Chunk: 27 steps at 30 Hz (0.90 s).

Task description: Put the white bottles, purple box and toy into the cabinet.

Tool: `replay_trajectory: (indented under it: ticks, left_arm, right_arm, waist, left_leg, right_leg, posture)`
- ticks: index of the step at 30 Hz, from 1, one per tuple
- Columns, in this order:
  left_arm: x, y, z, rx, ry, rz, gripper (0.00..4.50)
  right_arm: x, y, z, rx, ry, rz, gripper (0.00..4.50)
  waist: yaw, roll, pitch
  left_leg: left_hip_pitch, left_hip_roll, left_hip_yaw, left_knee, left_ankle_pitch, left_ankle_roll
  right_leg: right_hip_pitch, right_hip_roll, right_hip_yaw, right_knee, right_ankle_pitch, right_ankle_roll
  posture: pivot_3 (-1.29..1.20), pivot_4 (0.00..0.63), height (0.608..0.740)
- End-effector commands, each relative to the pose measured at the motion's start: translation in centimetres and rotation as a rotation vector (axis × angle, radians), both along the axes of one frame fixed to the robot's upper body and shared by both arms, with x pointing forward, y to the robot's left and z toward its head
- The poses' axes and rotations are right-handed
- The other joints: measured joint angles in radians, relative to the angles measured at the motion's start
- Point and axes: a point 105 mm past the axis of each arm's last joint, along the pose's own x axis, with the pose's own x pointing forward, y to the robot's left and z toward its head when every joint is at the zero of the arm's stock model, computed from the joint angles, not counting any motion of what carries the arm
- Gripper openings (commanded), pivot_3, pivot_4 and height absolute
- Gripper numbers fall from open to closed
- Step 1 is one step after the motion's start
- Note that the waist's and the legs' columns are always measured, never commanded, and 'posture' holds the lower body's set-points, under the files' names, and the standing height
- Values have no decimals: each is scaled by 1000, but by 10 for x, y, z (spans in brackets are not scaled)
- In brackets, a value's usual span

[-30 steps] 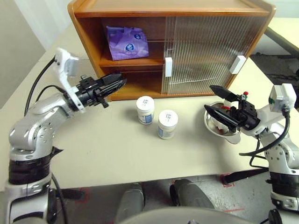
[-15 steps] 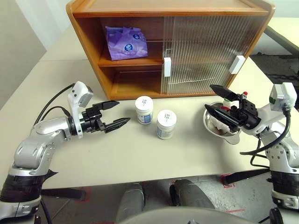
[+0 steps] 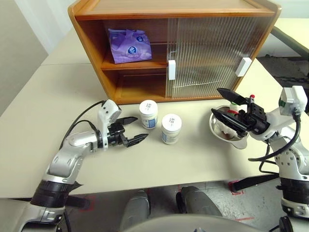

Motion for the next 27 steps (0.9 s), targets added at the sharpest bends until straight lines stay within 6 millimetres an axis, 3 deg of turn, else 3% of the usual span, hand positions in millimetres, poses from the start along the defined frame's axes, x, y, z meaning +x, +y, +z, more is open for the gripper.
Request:
replay_trajectory:
  ticks: [1,9,18,27]
  left_arm:
    - [7,0,-8,16,-13,35,4478]
    - [20,-4,-15,-11,-43,106,4478]
    - [28,-14,-14,-87,-65,134,4478]
    - [29,-25,-18,-131,-37,121,4478]
  right_arm:
    - [-2,1,-2,-11,12,3,4500]
    - [-8,2,1,10,27,54,4500]
    - [-24,6,-4,-94,71,199,4500]
    - [-23,12,-6,-137,72,218,4500]
  waist:
    - [-1,0,0]
    - [-3,0,0]
    - [-3,0,0]
    - [-5,0,0]
  left_leg:
    - [0,0,0,0,0,0]
    - [3,-1,1,0,0,1]
    - [3,-8,5,2,1,1]
    - [4,-10,5,2,2,2]
  right_leg:
    - [0,0,0,0,0,0]
    - [4,1,0,0,-1,3]
    - [9,0,0,0,-6,11]
    - [11,0,0,0,-9,16]
  posture:
    - [-189,45,740]
    - [-189,45,740]
    - [-198,48,740]
    - [-198,48,740]
